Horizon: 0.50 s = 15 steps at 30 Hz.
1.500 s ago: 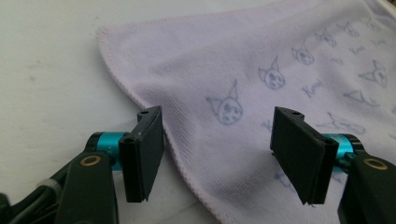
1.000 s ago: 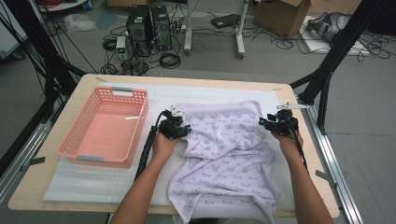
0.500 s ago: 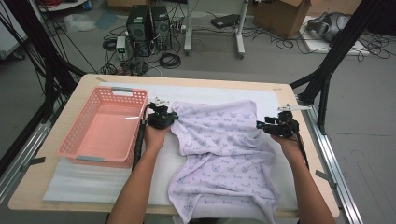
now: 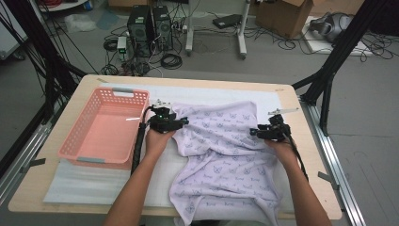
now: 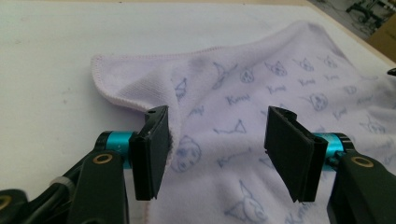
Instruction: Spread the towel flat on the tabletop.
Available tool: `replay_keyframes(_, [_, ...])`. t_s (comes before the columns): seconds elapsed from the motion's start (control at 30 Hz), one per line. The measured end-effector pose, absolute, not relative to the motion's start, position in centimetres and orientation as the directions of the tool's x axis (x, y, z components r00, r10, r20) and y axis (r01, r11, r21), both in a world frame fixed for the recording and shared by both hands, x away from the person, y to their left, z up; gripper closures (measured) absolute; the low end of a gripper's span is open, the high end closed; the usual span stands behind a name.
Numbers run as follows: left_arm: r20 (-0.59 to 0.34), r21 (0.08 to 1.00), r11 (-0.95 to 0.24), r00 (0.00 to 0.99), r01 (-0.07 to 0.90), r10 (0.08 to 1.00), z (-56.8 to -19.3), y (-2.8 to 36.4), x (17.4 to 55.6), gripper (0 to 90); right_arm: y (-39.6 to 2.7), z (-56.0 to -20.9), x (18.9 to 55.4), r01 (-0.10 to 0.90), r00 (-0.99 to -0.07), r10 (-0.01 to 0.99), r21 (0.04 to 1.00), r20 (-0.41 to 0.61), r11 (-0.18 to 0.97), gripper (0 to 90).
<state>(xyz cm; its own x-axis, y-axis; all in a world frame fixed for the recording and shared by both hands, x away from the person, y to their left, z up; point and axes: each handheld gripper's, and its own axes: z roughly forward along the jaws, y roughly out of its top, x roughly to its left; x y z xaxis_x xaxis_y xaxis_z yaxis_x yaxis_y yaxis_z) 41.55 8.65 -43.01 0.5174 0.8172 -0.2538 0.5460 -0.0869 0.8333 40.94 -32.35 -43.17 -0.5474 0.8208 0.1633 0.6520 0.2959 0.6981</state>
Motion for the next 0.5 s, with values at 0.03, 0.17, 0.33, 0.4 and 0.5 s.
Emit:
replay_keyframes(0.03, [-0.248, 0.833, -0.095, 0.520, 0.546, 0.818, -43.0, 8.7, 41.3, 40.7, -31.9, -43.4, 41.0, 0.657, -0.553, 0.822, 0.680, 0.138, 0.327, 60.5])
replay_keyframes(0.17, [-0.230, 0.835, -0.114, 0.528, 0.539, 0.817, -43.0, 8.8, 40.6, 40.4, -31.9, -43.5, 41.5, 0.649, -0.521, 0.850, 0.683, 0.079, 0.334, 84.1])
replay_keyframes(0.33, [-0.237, 0.817, -0.129, 0.532, 0.562, 0.813, -43.5, 9.0, 39.8, 40.1, -33.1, -43.0, 42.5, 0.579, -0.355, 0.923, 0.740, -0.148, 0.341, 85.6])
replay_keyframes(0.4, [-0.249, 0.804, -0.143, 0.545, 0.577, 0.800, -43.4, 9.0, 39.5, 38.2, -34.3, -42.9, 42.9, 0.587, -0.238, 0.963, 0.772, -0.124, 0.244, 84.5])
replay_keyframes(0.5, [-0.245, 0.821, -0.144, 0.569, 0.552, 0.785, -43.2, 8.6, 38.8, 39.1, -35.4, -43.0, 43.0, 0.601, -0.211, 0.977, 0.786, -0.017, 0.144, 72.4])
